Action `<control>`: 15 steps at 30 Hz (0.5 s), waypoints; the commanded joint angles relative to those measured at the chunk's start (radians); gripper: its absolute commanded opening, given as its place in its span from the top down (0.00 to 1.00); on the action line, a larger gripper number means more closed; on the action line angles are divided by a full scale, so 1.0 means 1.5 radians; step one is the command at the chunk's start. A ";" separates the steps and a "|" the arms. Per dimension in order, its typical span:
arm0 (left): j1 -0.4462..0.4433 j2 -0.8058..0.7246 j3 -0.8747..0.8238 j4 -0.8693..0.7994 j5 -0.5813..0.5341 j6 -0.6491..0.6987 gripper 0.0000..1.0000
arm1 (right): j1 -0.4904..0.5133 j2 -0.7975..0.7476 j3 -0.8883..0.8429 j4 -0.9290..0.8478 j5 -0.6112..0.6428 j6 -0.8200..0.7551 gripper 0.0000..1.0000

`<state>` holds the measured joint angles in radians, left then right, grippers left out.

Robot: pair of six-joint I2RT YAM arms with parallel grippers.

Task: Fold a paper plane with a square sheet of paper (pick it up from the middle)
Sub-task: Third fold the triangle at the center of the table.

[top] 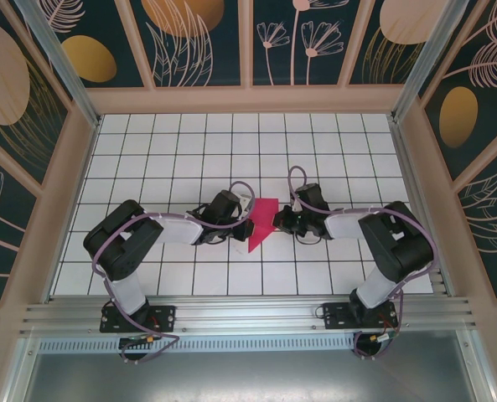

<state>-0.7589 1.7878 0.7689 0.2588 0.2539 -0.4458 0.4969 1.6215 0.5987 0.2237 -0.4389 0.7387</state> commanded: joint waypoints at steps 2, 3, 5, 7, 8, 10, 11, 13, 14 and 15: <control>0.001 0.026 -0.012 -0.083 -0.027 0.004 1.00 | -0.009 -0.060 0.027 -0.043 -0.003 -0.026 0.95; 0.001 0.026 -0.011 -0.083 -0.026 0.005 1.00 | -0.009 -0.064 0.027 -0.041 -0.009 -0.027 0.94; 0.001 0.028 -0.011 -0.082 -0.025 0.005 1.00 | -0.009 -0.064 0.027 -0.041 -0.010 -0.030 0.94; 0.001 0.030 -0.009 -0.082 -0.024 0.005 1.00 | -0.010 -0.052 0.024 -0.038 -0.010 -0.032 0.94; 0.002 0.031 -0.009 -0.083 -0.023 0.004 1.00 | -0.010 -0.040 0.023 -0.037 -0.007 -0.031 0.94; 0.002 0.030 -0.007 -0.084 -0.023 0.005 1.00 | -0.010 -0.021 0.018 -0.028 -0.002 -0.029 0.94; 0.001 0.030 -0.007 -0.084 -0.023 0.005 1.00 | -0.010 -0.009 0.018 -0.030 0.005 -0.027 0.94; 0.001 0.029 -0.007 -0.085 -0.023 0.004 1.00 | -0.011 0.006 0.014 -0.027 0.018 -0.027 0.95; 0.002 0.029 -0.007 -0.086 -0.023 0.004 1.00 | -0.011 0.013 0.010 -0.020 0.021 -0.026 0.95; 0.001 0.029 -0.007 -0.086 -0.023 0.005 1.00 | -0.012 0.020 0.007 -0.015 0.024 -0.025 0.95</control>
<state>-0.7589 1.7878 0.7708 0.2558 0.2539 -0.4458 0.4896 1.6241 0.6209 0.1898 -0.4313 0.7120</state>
